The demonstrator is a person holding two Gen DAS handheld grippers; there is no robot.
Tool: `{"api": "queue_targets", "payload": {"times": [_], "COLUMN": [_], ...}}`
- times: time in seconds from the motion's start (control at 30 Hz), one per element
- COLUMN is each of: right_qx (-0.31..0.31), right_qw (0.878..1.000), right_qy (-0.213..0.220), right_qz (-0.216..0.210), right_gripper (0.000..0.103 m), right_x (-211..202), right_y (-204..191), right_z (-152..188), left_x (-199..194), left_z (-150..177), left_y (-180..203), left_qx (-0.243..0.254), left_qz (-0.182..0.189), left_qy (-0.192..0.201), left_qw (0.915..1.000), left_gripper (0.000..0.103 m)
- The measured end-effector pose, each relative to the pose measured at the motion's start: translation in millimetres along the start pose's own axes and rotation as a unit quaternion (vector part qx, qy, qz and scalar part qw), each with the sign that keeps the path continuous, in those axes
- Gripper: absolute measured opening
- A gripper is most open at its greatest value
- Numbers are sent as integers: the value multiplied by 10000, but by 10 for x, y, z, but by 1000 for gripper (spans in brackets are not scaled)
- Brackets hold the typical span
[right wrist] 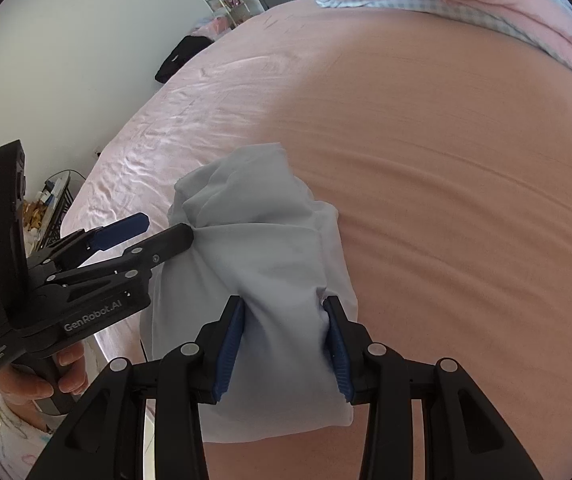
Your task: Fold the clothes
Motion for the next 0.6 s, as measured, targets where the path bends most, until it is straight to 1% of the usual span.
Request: {"api": "queue_targets", "payload": {"times": [0.03, 0.07, 0.13, 0.17, 0.27, 0.3, 0.33, 0.47, 0.5, 0.6], "right_qx": [26, 53, 105, 140, 208, 183, 174, 174, 163, 118], "right_qw": [10000, 10000, 9999, 9999, 9997, 9998, 9998, 9998, 9998, 9998], "right_qy": [-10, -21, -42, -56, -75, -70, -66, -64, -59, -52], "right_qz": [-5, -10, -19, -36, -47, -29, -17, 19, 42, 125], "right_gripper": [40, 40, 40, 40, 40, 40, 40, 40, 42, 42], "right_x": [16, 32, 64, 79, 93, 92, 92, 86, 84, 78], "right_y": [6, 12, 23, 30, 53, 55, 53, 47, 37, 24], "right_z": [-2, -4, -8, -8, 5, 4, 2, 9, 5, 4], "left_x": [56, 113, 234, 270, 212, 181, 151, 17, -22, -117], "left_z": [2, 10, 34, 44, 55, 52, 49, 22, 17, -16], "left_y": [-43, -100, -177, -210, -266, -277, -280, -252, -246, -226], "left_qx": [-40, -69, -45, -64, -318, -343, -348, -325, -325, -335], "left_qz": [-149, -399, -675, -744, -503, -488, -453, -85, 2, 104], "left_qy": [-18, -29, -137, -172, -136, -105, -90, -24, 20, 102], "left_qw": [9999, 9992, 9976, 9971, 9981, 9982, 9983, 9994, 9995, 9993], "left_gripper": [64, 64, 64, 64, 64, 64, 64, 64, 64, 64]}}
Point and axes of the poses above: each gripper's, at about its wrist camera, not at the fingertips, and x roughly the way its jaws point, y to its right, z to its underside, the point moved 8 cm from there along x, roughly the way its jaws point, and after that the axes turned 7 degrees about -y, right-handed, at the moved point
